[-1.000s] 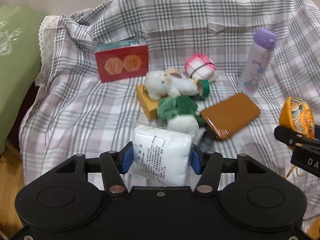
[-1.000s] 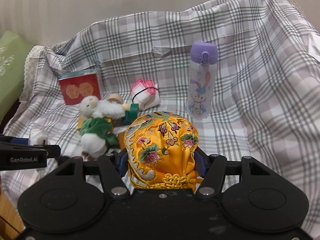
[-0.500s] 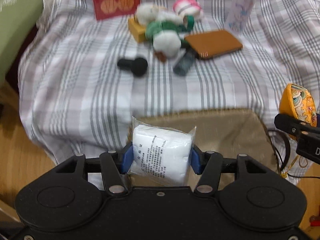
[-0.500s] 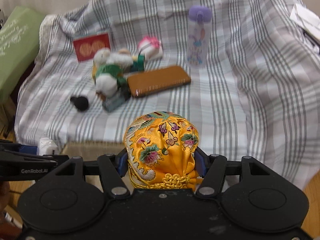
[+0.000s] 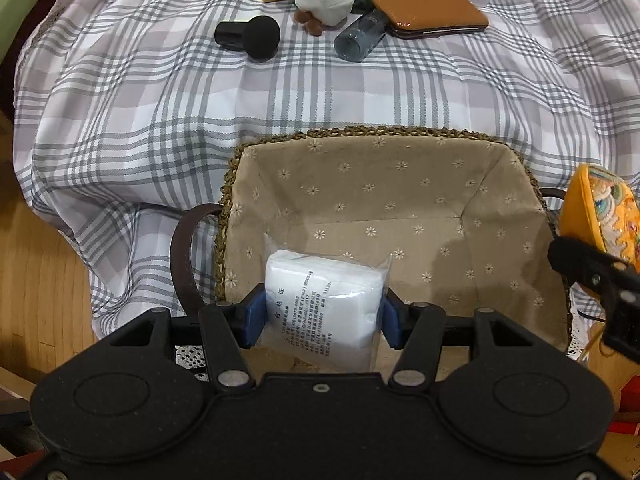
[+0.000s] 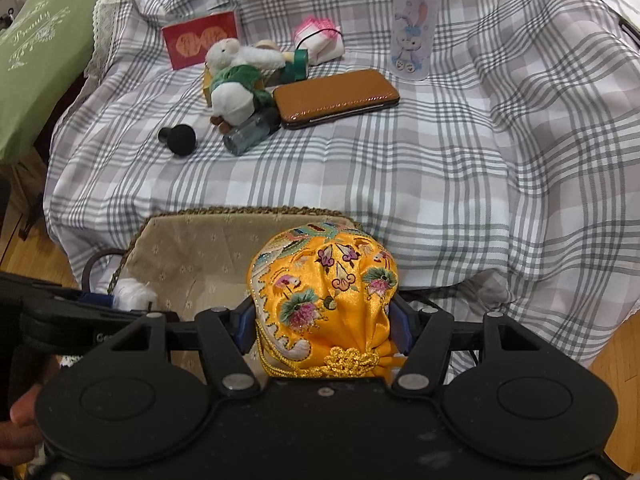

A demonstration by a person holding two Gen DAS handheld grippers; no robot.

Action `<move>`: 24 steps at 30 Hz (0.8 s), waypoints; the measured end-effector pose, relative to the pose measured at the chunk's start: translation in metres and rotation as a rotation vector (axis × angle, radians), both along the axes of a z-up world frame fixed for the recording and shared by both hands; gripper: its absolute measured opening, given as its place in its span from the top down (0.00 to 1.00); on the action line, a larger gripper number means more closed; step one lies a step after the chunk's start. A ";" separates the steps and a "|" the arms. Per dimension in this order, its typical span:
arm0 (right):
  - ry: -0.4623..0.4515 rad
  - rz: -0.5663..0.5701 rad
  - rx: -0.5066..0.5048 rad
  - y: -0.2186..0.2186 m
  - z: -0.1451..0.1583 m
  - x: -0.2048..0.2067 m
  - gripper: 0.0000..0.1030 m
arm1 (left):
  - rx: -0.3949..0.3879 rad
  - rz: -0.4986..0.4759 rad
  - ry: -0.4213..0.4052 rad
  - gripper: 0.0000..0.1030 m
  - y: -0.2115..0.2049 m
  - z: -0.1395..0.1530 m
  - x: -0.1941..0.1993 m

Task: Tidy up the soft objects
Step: 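Carry the cotton packet and yellow pouch over the basket and release both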

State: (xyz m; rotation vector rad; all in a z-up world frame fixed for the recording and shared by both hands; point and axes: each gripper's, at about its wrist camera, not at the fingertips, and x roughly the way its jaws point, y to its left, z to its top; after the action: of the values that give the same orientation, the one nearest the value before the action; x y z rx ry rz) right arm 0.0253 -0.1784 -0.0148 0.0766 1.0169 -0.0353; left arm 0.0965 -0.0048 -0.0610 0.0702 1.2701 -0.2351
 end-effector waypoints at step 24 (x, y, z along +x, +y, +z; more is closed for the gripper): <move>0.046 0.028 0.017 0.007 -0.013 0.009 0.40 | 0.054 -0.020 -0.025 0.38 0.000 -0.001 0.000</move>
State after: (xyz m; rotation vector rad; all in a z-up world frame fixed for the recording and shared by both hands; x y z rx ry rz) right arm 0.0347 -0.1713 -0.0283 0.0767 1.0640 -0.0028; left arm 0.0962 -0.0046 -0.0623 0.1320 1.2519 -0.2162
